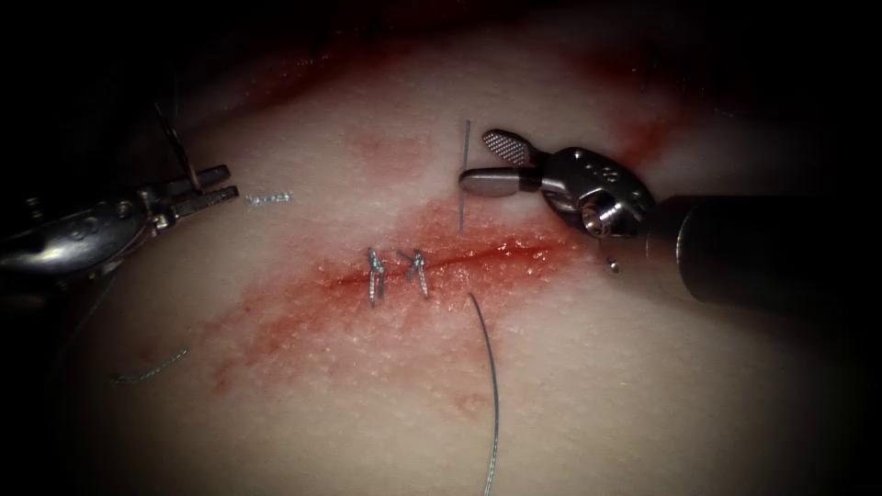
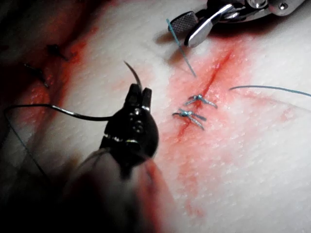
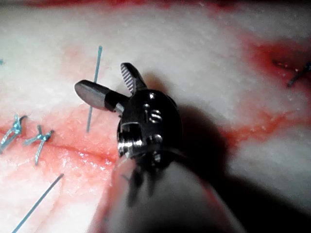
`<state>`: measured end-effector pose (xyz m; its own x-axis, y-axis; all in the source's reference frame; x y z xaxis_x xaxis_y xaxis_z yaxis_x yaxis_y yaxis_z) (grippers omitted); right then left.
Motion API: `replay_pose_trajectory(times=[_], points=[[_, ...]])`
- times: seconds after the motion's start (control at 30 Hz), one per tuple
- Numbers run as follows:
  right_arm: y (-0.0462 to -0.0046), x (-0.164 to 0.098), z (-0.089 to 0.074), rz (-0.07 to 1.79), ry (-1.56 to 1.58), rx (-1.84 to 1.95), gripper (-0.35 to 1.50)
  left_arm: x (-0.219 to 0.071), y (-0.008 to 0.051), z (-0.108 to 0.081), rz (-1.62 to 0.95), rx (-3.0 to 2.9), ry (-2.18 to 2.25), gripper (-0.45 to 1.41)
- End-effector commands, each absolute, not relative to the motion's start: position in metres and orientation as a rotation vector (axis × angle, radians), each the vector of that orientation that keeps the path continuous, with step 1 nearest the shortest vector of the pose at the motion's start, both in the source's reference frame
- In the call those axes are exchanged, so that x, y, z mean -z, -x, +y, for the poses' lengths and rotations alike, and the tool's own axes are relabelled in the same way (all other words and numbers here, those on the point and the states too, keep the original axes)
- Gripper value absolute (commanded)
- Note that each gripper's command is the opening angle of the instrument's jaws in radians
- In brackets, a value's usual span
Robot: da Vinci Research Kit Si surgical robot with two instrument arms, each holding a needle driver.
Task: Wound Closure
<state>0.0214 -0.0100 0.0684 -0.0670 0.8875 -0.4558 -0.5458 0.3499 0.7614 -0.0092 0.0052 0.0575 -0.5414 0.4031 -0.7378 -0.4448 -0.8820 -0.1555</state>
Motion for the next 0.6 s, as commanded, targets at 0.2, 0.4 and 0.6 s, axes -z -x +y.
replay_pose_trajectory(times=[0.2, 0.4, 0.6], points=[[-0.0245, -0.0691, -0.0098, 1.099, -0.406, -1.228, 0.81, -0.0582, 0.0097, 0.0051, 0.067, -2.400, 1.130, -0.42], [-0.0238, -0.0683, -0.0097, 1.073, -0.367, -1.126, -0.35, -0.0586, 0.0094, 0.0053, 0.072, -2.409, 1.127, -0.45], [-0.0231, -0.0656, -0.0081, 1.163, -0.341, -1.099, -0.35, -0.0606, 0.0080, 0.0056, 0.235, -2.579, 0.911, -0.43]])
